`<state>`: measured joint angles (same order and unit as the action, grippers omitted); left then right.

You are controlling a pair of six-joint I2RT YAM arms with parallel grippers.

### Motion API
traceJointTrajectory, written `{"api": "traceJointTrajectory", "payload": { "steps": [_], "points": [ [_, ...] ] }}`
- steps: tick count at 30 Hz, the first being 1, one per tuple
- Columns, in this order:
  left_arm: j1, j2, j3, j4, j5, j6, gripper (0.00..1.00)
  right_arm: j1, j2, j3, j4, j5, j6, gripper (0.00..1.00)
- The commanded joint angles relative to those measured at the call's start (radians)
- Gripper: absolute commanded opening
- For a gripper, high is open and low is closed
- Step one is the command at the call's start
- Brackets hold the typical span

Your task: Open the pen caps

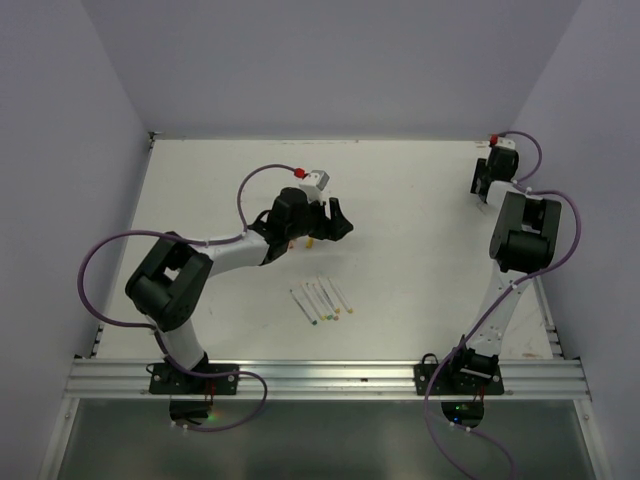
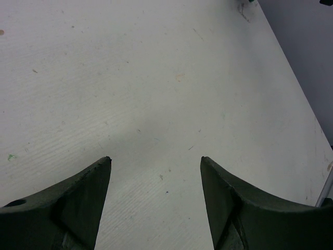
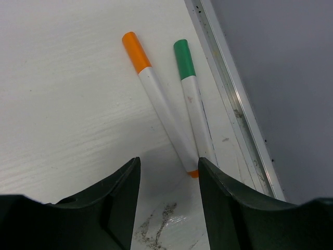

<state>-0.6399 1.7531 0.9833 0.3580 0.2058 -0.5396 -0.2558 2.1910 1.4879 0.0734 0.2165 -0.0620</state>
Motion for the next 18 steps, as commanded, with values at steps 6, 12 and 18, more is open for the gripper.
{"api": "traceJointTrajectory", "payload": {
  "steps": [6,12,18],
  "points": [
    [0.006,0.003,-0.015,0.068,0.021,-0.013,0.72,-0.005,0.018,0.054,-0.001,0.001,-0.022,0.52],
    [0.009,0.003,-0.014,0.068,0.023,-0.013,0.73,-0.003,0.03,0.054,-0.009,0.0,-0.041,0.51],
    [0.017,-0.003,-0.018,0.067,0.02,-0.013,0.73,-0.005,0.027,0.041,-0.014,-0.02,-0.055,0.44]
  ]
}}
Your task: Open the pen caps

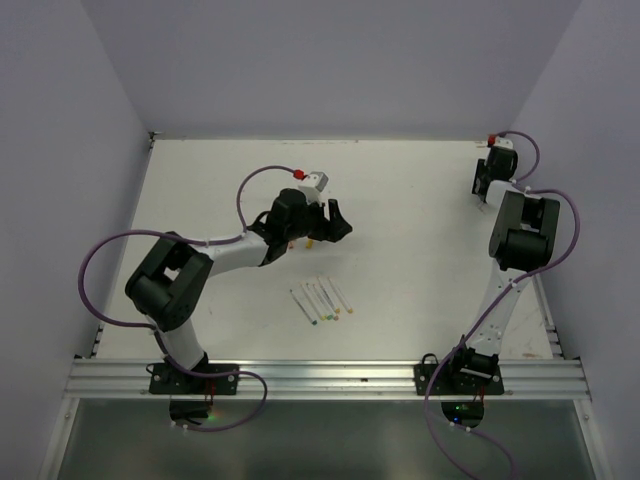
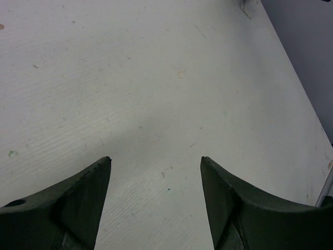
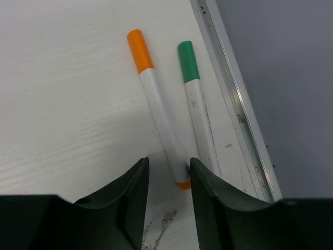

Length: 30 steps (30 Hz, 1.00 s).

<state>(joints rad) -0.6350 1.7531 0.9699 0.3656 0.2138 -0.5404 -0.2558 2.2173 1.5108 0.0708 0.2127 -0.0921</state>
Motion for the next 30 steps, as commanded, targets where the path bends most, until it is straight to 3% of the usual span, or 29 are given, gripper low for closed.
{"api": "traceJointTrajectory", "payload": {
  "steps": [1,10,18,20,23,30],
  "points": [
    [0.014,-0.003,-0.005,0.059,0.013,-0.01,0.73,-0.005,0.002,0.019,-0.019,-0.021,-0.027,0.4],
    [0.017,-0.035,-0.017,0.058,0.009,-0.009,0.73,-0.005,-0.011,-0.004,-0.046,-0.044,-0.047,0.28],
    [0.024,-0.033,-0.02,0.071,0.029,-0.02,0.73,-0.003,-0.013,-0.004,-0.068,-0.072,-0.058,0.27],
    [0.024,-0.027,-0.02,0.076,0.036,-0.023,0.73,-0.002,-0.013,-0.009,-0.094,-0.07,-0.061,0.21],
    [0.024,-0.027,-0.022,0.078,0.038,-0.026,0.73,-0.003,-0.013,-0.015,-0.098,-0.061,-0.061,0.0],
    [0.026,-0.03,-0.02,0.073,0.041,-0.032,0.73,0.041,-0.048,-0.043,-0.095,-0.018,-0.063,0.0]
  ]
}}
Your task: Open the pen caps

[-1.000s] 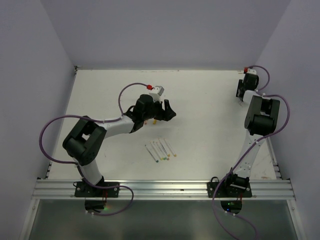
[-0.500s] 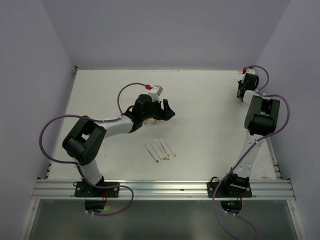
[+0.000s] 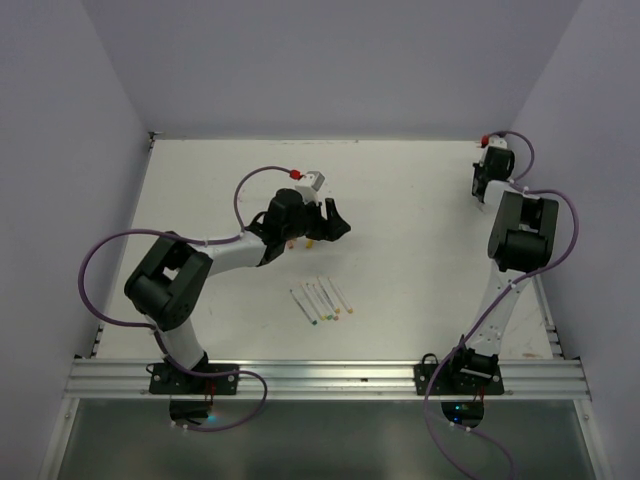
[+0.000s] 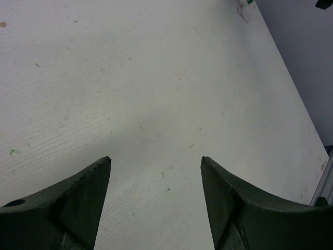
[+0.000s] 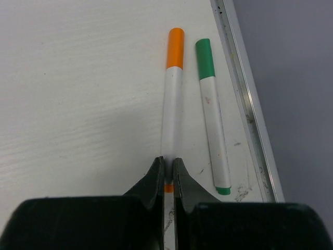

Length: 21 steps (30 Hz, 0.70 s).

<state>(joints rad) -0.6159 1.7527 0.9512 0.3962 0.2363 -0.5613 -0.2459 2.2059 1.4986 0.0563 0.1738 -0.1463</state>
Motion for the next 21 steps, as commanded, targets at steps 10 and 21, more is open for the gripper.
{"api": "traceJointTrajectory", "payload": {
  "steps": [10,21],
  "points": [
    [0.005,-0.154,-0.035,-0.014,0.089,-0.095,0.73,0.238,-0.172,-0.129,-0.117,0.382,-0.001,0.0],
    [0.002,-0.367,-0.118,-0.131,0.063,-0.097,0.74,0.238,-0.327,-0.189,-0.346,0.227,0.267,0.09]
  ]
}}
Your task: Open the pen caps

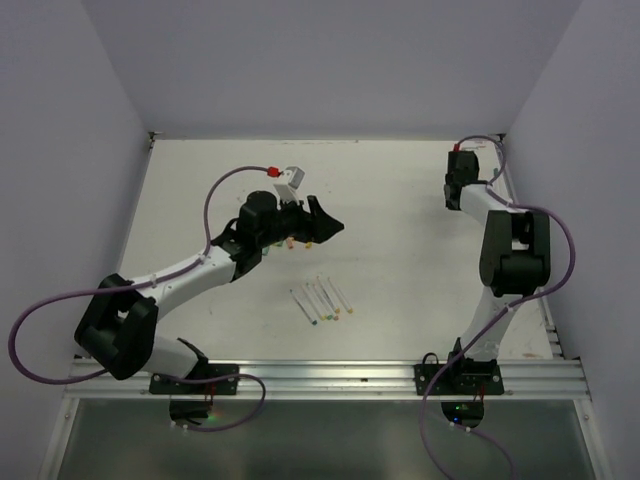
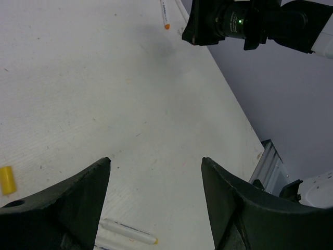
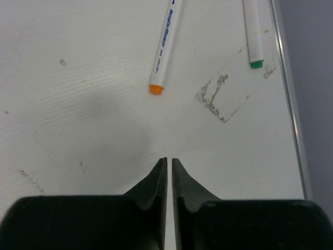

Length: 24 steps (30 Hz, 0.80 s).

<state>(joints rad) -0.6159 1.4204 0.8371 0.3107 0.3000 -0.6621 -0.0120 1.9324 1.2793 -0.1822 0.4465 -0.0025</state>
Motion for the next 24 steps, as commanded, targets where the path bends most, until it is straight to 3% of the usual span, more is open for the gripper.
{"api": "traceJointTrajectory", "payload": {
  "steps": [1,2,9,15,24],
  "points": [
    [0.002,-0.04,-0.004,-0.053,-0.004,0.009,0.74,0.004,-0.049,0.076,-0.137,-0.08,0.134,0.17],
    [0.002,-0.041,-0.006,-0.058,-0.005,0.01,0.74,0.003,-0.043,0.087,-0.143,-0.077,0.144,0.26],
    [0.001,0.009,0.013,-0.03,0.019,0.018,0.74,0.004,0.085,0.245,-0.2,-0.092,0.321,0.34],
    [0.002,0.034,0.023,-0.03,0.03,0.042,0.75,-0.014,0.197,0.342,-0.221,-0.092,0.432,0.53],
    [0.002,0.072,0.022,-0.007,0.044,0.052,0.75,-0.055,0.232,0.358,-0.186,-0.081,0.4,0.55]
  ]
}}
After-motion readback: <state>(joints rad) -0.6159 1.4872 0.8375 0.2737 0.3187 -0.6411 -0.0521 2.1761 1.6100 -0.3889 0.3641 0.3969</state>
